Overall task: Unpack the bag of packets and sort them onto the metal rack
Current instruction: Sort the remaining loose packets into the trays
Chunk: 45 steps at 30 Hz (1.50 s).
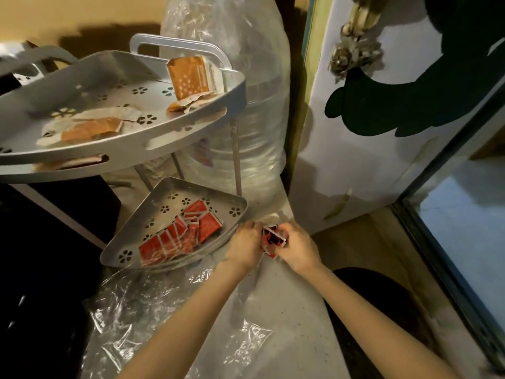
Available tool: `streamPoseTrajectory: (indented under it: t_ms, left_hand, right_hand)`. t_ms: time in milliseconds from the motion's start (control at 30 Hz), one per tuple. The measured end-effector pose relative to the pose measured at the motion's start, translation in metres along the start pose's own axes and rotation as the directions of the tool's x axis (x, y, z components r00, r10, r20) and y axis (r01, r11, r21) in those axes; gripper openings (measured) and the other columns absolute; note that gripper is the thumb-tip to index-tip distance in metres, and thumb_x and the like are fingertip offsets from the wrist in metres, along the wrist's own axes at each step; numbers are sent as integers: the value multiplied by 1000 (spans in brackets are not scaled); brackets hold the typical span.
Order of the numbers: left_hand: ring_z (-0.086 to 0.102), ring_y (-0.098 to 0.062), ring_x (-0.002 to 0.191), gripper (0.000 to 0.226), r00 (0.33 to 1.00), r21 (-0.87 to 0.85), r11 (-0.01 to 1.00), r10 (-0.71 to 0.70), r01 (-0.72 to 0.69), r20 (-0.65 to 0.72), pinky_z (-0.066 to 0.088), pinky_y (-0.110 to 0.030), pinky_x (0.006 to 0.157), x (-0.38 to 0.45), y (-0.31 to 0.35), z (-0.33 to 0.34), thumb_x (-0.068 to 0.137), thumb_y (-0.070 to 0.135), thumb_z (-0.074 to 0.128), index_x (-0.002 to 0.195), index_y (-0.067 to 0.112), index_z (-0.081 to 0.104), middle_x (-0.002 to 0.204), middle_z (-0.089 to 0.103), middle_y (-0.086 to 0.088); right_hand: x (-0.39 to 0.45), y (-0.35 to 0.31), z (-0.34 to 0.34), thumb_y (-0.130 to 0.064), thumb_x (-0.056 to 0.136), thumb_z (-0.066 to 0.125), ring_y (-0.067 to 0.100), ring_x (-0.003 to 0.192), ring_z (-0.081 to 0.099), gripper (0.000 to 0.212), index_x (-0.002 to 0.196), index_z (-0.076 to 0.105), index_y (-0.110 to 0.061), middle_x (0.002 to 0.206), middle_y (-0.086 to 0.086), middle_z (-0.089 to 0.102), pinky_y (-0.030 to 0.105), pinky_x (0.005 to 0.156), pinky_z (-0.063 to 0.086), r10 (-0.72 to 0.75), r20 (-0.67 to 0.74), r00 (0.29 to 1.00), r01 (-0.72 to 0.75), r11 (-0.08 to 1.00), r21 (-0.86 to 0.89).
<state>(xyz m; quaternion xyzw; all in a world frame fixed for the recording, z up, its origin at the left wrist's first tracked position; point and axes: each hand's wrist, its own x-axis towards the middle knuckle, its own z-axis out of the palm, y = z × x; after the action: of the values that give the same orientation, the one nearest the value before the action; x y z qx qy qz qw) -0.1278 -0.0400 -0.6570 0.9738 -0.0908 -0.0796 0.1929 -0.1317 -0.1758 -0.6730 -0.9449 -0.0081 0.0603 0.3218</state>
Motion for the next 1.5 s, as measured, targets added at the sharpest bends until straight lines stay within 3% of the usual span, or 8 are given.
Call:
streamPoseTrajectory:
  t_ms: [300, 433, 567, 733, 967, 1200, 1367, 1500]
  left_hand:
    - [59, -35, 98, 35, 1000, -83, 996, -17, 16, -20, 49, -40, 83, -7, 4, -14, 79, 4, 62, 112, 4, 52, 114, 54, -17]
    - [61, -28, 96, 27, 999, -135, 990, 28, -32, -26, 46, -32, 79, -14, 6, -37, 79, 6, 63, 106, 8, 62, 107, 65, -14]
    - [63, -22, 93, 26, 992, -167, 984, 52, -70, -111, 39, -19, 71, -26, 10, -74, 78, 5, 64, 103, 8, 66, 101, 69, -9]
    - [62, -13, 77, 20, 957, -132, 978, 121, -160, -263, 40, -12, 66, -54, 26, -143, 78, 4, 62, 95, 10, 70, 91, 71, -6]
    - [57, 1, 67, 20, 825, -132, 964, 124, -232, -552, 45, -7, 71, -106, 44, -229, 78, 9, 68, 97, 15, 72, 83, 63, 10]
    - [57, 10, 69, 17, 571, -200, 960, -54, -197, -819, 47, -3, 66, -123, 27, -281, 79, 9, 67, 95, 15, 71, 78, 60, 14]
    - [61, -1, 73, 18, 555, -221, 971, -132, -95, -821, 48, -6, 62, -112, -6, -291, 80, 7, 66, 96, 11, 71, 89, 70, 0]
    - [60, 6, 75, 16, 509, -250, 958, -148, -137, -848, 49, -7, 73, -121, -13, -290, 78, 7, 67, 92, 13, 72, 83, 65, 8]
  right_hand:
    - [4, 3, -8, -19, 71, 76, 9, 69, 57, 18, 82, 62, -20, 72, -11, 59, 18, 57, 37, 23, 162, 987, -67, 960, 273]
    - [-3, -1, -26, -11, 81, 66, 6, 73, 61, 17, 75, 63, -27, 75, -9, 65, 20, 70, 45, -20, 242, 970, -92, 892, 443]
    - [-9, -18, -56, -9, 86, 61, 1, 62, 58, 7, 87, 66, -13, 73, -5, 64, 8, 51, 39, -12, 187, 982, -96, 826, 556]
    - [-11, -59, -99, -13, 87, 58, 9, 64, 54, 11, 82, 65, -20, 78, 1, 66, 17, 48, 38, -26, 62, 998, -21, 761, 649]
    - [-21, -152, -161, -7, 87, 54, 15, 64, 56, 21, 74, 65, -18, 70, 5, 64, 24, 53, 39, -163, -156, 974, 223, 600, 768]
    - [-22, -231, -188, -7, 87, 55, 4, 63, 59, 22, 79, 64, -26, 71, -7, 66, 15, 49, 41, -351, -359, 865, 500, 534, 682]
    - [-13, -263, -173, -3, 84, 60, 1, 62, 66, 18, 96, 63, -16, 76, -1, 69, 16, 60, 52, -455, -360, 814, 578, 584, 570]
    - [-15, -268, -164, -4, 85, 60, -1, 64, 67, 22, 88, 60, -26, 75, -8, 68, 14, 59, 53, -490, -361, 793, 603, 547, 581]
